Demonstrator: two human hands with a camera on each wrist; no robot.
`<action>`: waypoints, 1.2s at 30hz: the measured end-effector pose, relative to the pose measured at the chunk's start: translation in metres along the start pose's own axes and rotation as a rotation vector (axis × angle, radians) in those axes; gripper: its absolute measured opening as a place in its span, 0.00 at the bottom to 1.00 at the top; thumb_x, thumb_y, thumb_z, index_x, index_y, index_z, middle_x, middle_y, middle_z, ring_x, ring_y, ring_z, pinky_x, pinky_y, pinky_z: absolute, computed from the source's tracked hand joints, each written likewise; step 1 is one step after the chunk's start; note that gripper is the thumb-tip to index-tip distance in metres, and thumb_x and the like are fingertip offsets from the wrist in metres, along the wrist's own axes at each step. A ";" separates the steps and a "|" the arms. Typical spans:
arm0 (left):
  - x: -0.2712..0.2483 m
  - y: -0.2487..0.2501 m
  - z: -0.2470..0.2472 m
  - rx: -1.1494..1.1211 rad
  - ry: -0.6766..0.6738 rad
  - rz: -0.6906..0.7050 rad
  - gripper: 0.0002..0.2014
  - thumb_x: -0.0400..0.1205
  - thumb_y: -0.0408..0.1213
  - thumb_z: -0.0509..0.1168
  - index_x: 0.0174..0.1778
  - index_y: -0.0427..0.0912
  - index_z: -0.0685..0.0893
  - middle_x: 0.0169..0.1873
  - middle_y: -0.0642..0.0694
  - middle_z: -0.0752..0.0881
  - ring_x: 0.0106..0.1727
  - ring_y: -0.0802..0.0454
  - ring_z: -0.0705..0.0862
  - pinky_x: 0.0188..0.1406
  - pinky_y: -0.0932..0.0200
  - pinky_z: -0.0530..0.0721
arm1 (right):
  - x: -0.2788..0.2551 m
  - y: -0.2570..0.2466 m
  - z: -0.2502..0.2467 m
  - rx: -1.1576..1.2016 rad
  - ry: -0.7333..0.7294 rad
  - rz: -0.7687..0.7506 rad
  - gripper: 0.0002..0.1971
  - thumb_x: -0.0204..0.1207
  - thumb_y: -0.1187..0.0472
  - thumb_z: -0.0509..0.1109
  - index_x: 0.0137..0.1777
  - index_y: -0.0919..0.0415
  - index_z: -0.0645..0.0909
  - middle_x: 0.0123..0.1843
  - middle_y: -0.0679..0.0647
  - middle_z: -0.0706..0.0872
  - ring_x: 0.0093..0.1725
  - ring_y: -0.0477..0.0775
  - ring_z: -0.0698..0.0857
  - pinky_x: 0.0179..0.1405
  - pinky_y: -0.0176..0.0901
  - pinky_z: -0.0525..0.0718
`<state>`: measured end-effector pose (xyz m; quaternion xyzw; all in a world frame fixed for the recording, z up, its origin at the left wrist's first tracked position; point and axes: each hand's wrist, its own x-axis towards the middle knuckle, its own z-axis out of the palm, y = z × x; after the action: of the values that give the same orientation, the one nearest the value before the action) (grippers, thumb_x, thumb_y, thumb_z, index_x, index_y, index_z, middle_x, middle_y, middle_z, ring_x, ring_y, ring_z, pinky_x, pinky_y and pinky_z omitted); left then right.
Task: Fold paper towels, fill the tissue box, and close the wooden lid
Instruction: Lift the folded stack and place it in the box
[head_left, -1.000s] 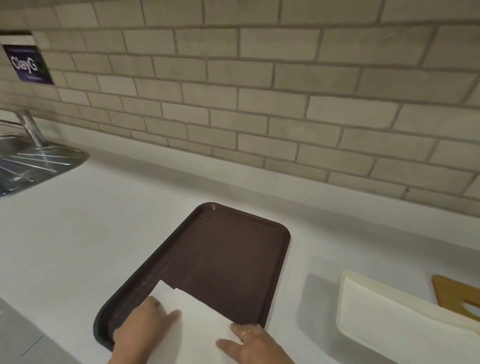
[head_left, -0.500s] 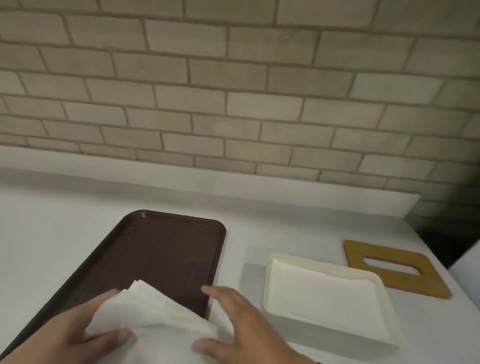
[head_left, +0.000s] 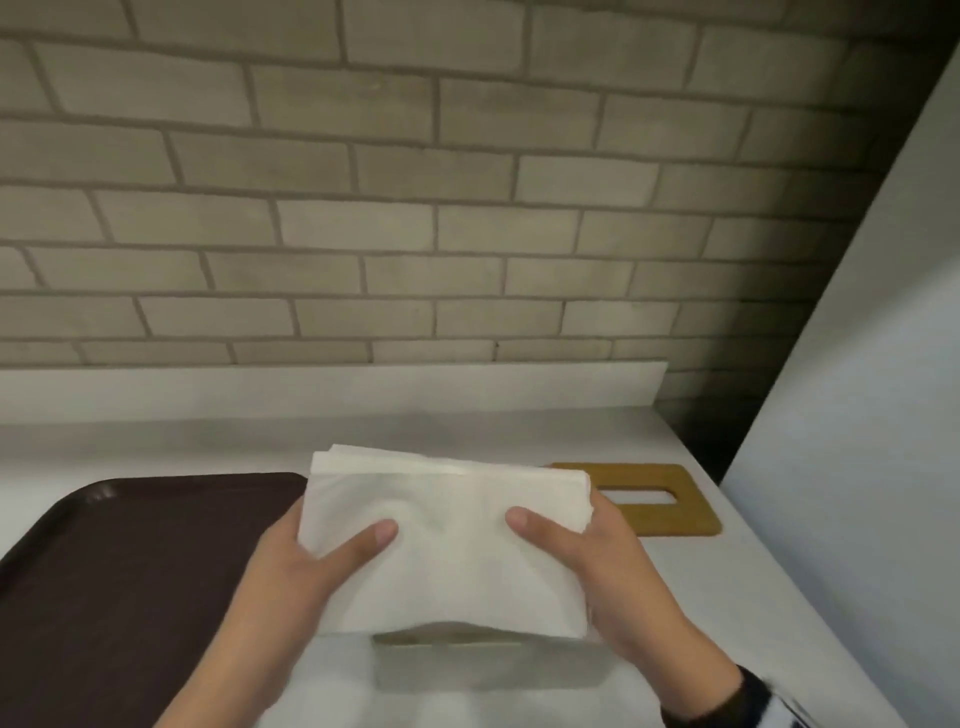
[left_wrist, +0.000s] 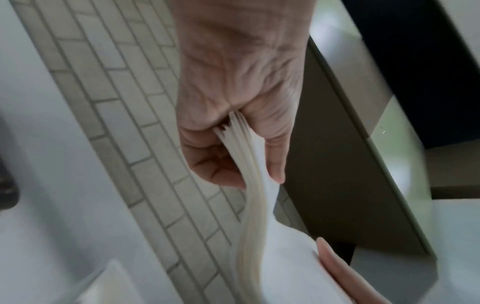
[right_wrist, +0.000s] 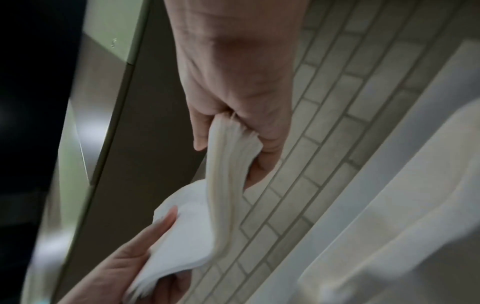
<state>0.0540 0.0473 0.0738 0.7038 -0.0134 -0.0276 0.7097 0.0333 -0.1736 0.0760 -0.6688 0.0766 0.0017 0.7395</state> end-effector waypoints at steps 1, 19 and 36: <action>0.004 -0.003 0.007 0.017 -0.004 -0.006 0.21 0.65 0.39 0.79 0.54 0.45 0.87 0.46 0.47 0.93 0.49 0.45 0.91 0.52 0.44 0.86 | 0.004 0.001 -0.008 -0.032 0.050 -0.002 0.25 0.64 0.58 0.81 0.61 0.57 0.79 0.53 0.53 0.91 0.52 0.55 0.90 0.58 0.58 0.86; 0.054 -0.059 0.061 1.231 0.003 -0.061 0.25 0.85 0.44 0.60 0.76 0.41 0.62 0.57 0.46 0.86 0.57 0.49 0.86 0.47 0.62 0.79 | 0.053 0.040 -0.032 -0.958 0.181 0.133 0.32 0.80 0.61 0.66 0.80 0.56 0.54 0.66 0.58 0.81 0.64 0.55 0.82 0.49 0.32 0.77; 0.053 -0.053 0.070 1.356 -0.010 -0.099 0.19 0.86 0.38 0.56 0.72 0.41 0.62 0.47 0.49 0.83 0.48 0.50 0.85 0.36 0.63 0.73 | 0.041 0.036 -0.013 -1.400 0.133 0.147 0.27 0.83 0.67 0.57 0.79 0.63 0.52 0.57 0.58 0.84 0.53 0.54 0.86 0.41 0.37 0.77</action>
<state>0.1016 -0.0262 0.0203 0.9928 0.0012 -0.0487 0.1092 0.0682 -0.1870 0.0347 -0.9790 0.1477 0.0596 0.1272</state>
